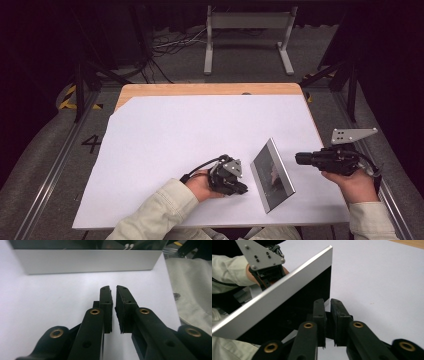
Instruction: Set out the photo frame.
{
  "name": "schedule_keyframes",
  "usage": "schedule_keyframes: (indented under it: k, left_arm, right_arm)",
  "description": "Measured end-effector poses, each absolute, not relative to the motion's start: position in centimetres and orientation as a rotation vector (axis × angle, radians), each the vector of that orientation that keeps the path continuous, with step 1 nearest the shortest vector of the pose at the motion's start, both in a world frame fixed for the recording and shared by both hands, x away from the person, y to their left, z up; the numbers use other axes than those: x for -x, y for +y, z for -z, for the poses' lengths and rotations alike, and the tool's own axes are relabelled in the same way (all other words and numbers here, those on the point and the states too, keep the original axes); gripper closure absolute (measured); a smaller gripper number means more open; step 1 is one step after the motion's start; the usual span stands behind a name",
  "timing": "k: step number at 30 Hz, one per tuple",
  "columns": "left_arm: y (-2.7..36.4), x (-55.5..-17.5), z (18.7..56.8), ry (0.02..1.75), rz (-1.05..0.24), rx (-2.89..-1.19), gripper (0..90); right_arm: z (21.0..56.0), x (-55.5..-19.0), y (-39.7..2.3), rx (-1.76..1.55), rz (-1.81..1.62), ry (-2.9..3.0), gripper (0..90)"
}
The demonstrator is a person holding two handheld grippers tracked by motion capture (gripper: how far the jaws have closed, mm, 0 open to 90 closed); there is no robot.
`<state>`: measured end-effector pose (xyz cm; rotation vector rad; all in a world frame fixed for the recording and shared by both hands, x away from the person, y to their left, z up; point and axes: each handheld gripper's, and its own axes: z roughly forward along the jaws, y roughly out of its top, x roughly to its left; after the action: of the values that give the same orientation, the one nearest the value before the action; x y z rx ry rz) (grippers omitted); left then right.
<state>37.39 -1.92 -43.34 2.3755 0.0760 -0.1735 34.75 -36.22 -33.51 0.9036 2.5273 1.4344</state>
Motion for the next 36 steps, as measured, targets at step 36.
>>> schedule_keyframes:
  k: [36]
  left_arm:
    - [6.2,-40.2,43.0,0.302,0.022,-2.286,76.7]
  right_arm:
    - [30.3,-32.8,-33.6,-1.006,-1.434,2.494,52.2]
